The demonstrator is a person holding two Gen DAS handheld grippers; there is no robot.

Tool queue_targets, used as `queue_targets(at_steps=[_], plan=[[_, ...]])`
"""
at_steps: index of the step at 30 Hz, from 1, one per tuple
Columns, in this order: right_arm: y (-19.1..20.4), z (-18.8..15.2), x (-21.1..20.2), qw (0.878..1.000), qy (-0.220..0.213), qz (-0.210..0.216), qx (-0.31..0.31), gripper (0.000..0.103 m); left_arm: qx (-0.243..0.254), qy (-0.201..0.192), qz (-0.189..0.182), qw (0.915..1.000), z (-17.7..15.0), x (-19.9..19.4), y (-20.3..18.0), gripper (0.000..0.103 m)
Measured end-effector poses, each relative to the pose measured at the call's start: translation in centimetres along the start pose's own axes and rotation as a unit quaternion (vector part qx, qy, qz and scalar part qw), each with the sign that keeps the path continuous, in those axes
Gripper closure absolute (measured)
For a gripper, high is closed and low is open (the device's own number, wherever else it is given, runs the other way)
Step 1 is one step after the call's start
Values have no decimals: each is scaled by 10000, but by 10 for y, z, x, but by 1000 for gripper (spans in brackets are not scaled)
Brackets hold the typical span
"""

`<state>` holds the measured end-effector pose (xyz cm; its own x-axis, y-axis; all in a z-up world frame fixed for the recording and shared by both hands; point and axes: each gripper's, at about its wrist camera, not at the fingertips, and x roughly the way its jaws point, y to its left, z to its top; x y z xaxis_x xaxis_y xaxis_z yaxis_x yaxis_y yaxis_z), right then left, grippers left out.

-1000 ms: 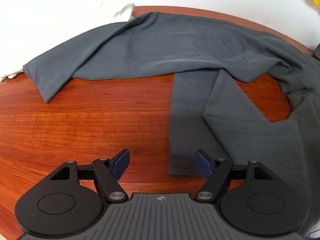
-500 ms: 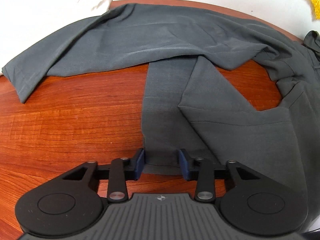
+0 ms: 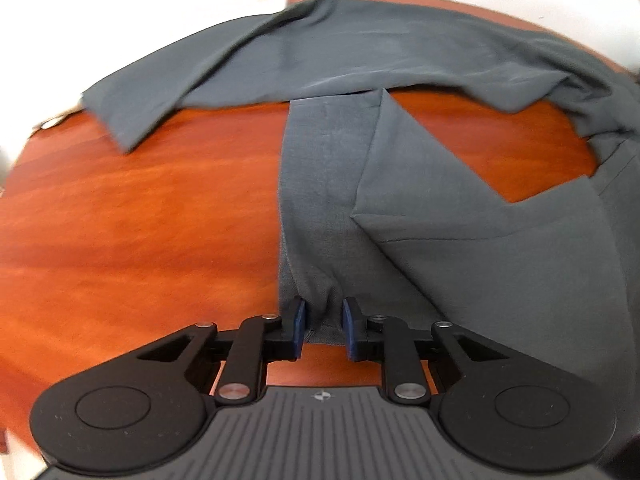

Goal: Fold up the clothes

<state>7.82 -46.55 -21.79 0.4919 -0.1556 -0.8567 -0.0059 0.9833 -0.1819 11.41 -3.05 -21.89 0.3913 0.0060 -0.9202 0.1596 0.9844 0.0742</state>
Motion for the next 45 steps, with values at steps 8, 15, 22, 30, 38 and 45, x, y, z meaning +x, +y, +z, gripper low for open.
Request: queue_targets(at_steps=[8, 15, 22, 30, 38, 45], plan=[[4, 2, 9, 9999, 33, -21, -111, 64, -545, 223, 747, 9955, -49, -14, 74, 82], [-7, -1, 14, 9999, 73, -139, -67, 64, -811, 403, 1442, 9854, -66, -16, 131, 81], [-30, -5, 13, 9994, 93, -335, 54, 64, -1076, 312, 1631, 9802, -63, -32, 145, 77], [-59, -13, 19, 9980, 171, -578, 202, 64, -897, 30, 1305, 9874, -51, -53, 120, 72], [-90, -20, 37, 9962, 318, -710, 392, 64, -676, 340, 1011, 9920, -43, -27, 96, 72], [-103, -21, 61, 9966, 561, -530, 300, 64, -499, 489, 1086, 9916, -37, -14, 86, 72]])
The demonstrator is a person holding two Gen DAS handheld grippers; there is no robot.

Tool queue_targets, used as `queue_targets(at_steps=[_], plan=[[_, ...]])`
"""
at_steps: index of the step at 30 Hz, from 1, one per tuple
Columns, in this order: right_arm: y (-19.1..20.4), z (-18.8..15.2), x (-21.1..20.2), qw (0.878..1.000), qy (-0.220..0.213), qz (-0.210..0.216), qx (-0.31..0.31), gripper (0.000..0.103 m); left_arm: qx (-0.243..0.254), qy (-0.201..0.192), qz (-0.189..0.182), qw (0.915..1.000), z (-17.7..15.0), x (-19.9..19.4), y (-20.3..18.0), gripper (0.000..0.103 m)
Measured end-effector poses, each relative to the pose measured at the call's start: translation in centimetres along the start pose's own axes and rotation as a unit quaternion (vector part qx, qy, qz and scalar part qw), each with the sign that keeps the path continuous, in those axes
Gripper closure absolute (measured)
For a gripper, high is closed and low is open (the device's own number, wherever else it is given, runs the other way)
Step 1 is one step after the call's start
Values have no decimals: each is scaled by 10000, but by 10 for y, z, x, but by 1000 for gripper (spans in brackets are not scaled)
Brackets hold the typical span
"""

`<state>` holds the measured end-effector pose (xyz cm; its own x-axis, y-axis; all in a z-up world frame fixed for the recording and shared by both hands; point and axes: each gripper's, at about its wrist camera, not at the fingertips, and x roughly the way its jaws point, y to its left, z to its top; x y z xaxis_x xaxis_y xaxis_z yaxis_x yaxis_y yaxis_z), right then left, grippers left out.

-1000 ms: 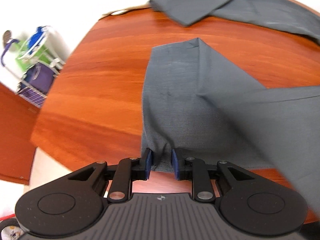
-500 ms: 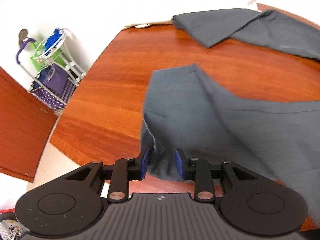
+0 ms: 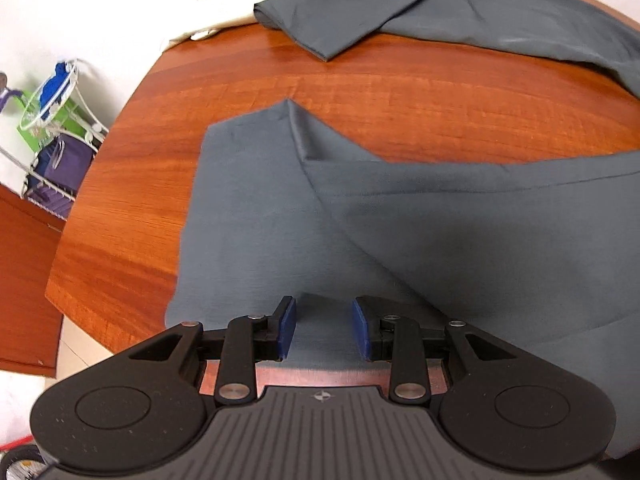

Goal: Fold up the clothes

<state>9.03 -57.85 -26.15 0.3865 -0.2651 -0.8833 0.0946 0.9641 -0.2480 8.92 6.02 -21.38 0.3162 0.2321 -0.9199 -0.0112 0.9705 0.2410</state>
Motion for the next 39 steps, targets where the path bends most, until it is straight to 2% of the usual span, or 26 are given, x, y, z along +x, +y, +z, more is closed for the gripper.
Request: queue_targets(at_steps=[4, 8, 16, 26, 28, 32, 39], plan=[[-5, -4, 6, 10000, 41, -12, -9, 63, 55, 52, 57, 10000, 4, 2, -1, 72], [-19, -8, 11, 9996, 123, -258, -3, 63, 94, 96, 98, 9999, 7, 2, -2, 72], [-59, -18, 20, 9983, 306, -485, 120, 55, 196, 194, 207, 9994, 14, 3, -6, 72], [-113, -28, 37, 9931, 572, -942, 390, 54, 191, 256, 314, 9990, 16, 3, -12, 72], [-118, -29, 39, 9926, 625, -973, 377, 54, 186, 267, 317, 9990, 14, 2, -11, 67], [-117, -27, 37, 9928, 591, -993, 330, 55, 173, 307, 427, 9985, 8, 2, -3, 66], [-93, -23, 7, 9957, 170, -868, 278, 55, -74, 477, 537, 9974, -4, 3, 20, 66]])
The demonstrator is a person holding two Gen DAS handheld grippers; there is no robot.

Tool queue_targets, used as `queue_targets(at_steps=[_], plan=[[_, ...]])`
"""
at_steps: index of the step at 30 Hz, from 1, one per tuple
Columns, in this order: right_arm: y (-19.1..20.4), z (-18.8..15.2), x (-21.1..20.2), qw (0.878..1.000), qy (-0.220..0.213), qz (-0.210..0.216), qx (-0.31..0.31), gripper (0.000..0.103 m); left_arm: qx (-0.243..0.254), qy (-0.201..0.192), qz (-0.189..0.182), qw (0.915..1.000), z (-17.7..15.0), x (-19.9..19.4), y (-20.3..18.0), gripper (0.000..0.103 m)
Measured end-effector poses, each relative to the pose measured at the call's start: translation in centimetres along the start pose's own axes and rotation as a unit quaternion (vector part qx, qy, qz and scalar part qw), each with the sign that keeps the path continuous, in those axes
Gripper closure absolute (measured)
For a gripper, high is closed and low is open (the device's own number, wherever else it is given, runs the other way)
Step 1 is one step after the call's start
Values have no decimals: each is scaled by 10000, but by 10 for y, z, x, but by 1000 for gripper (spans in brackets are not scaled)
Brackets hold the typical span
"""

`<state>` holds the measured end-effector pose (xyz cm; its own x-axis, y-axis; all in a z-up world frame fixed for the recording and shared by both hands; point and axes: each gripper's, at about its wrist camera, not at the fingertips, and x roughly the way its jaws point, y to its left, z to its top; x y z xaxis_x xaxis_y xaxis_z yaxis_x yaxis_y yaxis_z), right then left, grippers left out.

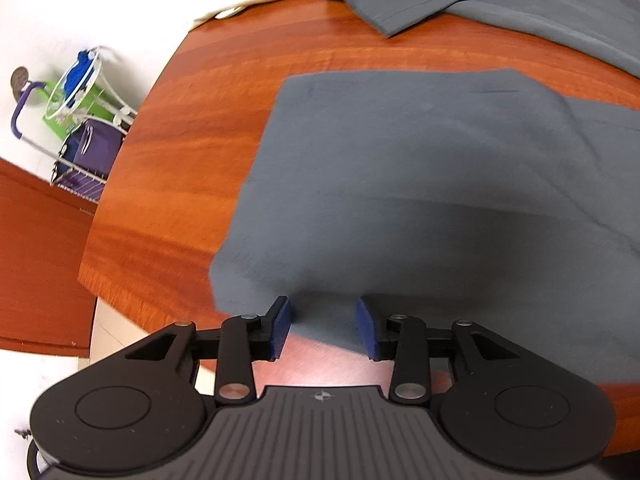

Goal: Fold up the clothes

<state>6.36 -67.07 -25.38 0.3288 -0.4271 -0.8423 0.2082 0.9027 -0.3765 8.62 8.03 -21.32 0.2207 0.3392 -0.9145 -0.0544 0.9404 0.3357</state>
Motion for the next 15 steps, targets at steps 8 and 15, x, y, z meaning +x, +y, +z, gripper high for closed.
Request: queue_targets(at_steps=[8, 15], plan=[[21, -6, -23, 9998, -139, 168, -3, 55, -78, 249, 88, 9996, -20, -6, 6, 66], [38, -16, -32, 9995, -140, 276, 49, 55, -34, 180, 205, 9996, -28, -19, 2, 66]])
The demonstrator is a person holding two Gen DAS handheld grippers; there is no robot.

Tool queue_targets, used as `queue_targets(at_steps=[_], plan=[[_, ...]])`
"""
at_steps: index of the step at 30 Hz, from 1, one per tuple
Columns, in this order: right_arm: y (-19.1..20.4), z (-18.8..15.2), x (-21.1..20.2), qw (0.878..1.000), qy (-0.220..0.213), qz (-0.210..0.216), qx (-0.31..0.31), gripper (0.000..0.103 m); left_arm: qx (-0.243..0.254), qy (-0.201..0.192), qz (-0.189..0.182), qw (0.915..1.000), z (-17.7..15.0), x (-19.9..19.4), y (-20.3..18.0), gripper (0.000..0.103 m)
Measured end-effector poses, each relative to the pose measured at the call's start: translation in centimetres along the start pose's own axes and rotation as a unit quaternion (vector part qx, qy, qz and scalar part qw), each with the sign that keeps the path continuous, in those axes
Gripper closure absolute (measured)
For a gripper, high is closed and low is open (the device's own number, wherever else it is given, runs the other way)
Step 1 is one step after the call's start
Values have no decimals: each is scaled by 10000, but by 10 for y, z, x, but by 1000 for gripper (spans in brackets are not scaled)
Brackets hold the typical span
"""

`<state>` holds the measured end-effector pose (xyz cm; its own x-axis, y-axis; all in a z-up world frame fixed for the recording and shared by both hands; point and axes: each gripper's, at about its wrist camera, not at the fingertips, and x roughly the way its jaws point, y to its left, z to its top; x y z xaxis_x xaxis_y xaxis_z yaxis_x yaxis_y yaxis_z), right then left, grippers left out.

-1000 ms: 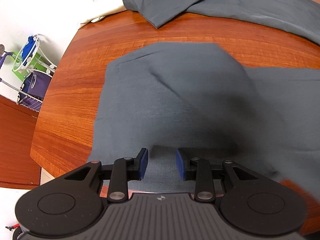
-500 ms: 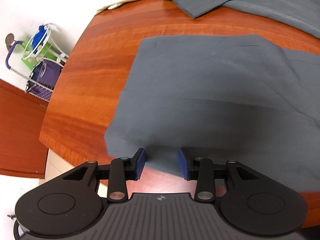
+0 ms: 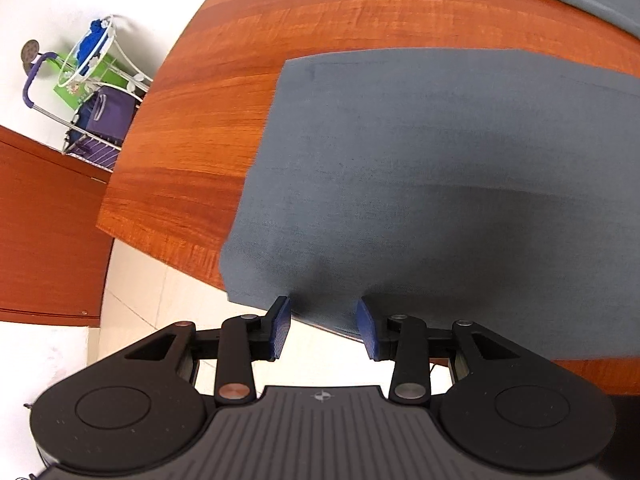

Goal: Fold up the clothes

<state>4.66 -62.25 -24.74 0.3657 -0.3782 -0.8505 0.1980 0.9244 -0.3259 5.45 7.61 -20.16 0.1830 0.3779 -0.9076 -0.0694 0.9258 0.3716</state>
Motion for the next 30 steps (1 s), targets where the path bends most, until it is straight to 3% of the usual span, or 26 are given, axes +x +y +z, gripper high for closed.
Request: queue_targets(at_steps=[6, 13, 20, 30], plan=[[14, 1, -5, 9999, -50, 74, -51, 54, 59, -706, -499, 9962, 22, -24, -16, 60], [28, 7, -10, 9998, -118, 88, -125, 53, 583, -831, -775, 9918, 53, -13, -56, 60], [32, 7, -23, 9998, -210, 40, 8, 52, 778, -945, -839, 9889, 67, -1, -64, 60], [46, 1, -28, 9996, -189, 148, 117, 52, 827, -1231, -770, 9859, 113, 15, -71, 60]])
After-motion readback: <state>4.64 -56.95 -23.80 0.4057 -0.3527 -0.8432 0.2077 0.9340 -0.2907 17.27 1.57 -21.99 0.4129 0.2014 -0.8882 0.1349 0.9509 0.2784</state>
